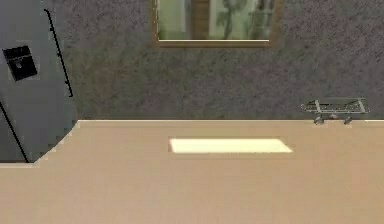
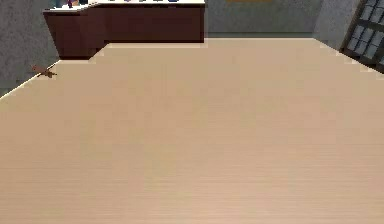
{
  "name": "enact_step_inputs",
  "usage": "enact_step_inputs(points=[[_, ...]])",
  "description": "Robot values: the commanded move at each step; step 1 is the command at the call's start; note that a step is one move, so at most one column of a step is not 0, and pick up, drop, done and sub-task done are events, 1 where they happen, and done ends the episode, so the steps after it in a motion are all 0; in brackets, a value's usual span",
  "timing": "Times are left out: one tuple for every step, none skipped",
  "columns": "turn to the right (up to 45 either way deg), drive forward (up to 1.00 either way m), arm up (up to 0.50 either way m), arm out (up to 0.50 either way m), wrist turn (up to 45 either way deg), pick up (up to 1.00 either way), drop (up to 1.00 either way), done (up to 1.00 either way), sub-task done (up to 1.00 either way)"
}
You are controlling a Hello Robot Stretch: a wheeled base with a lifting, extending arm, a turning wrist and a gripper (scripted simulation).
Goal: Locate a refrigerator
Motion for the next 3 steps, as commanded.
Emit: enact_step_inputs(points=[[-24.0,0.00,0.00,0.00,0.0,0.00,0.00,0.00,0.00],[0.0,1.00,0.00,0.00,0.0,0.00,0.00,0.00,0.00],[-15.0,0.00,0.00,0.00,0.0,0.00,0.00,0.00,0.00]])
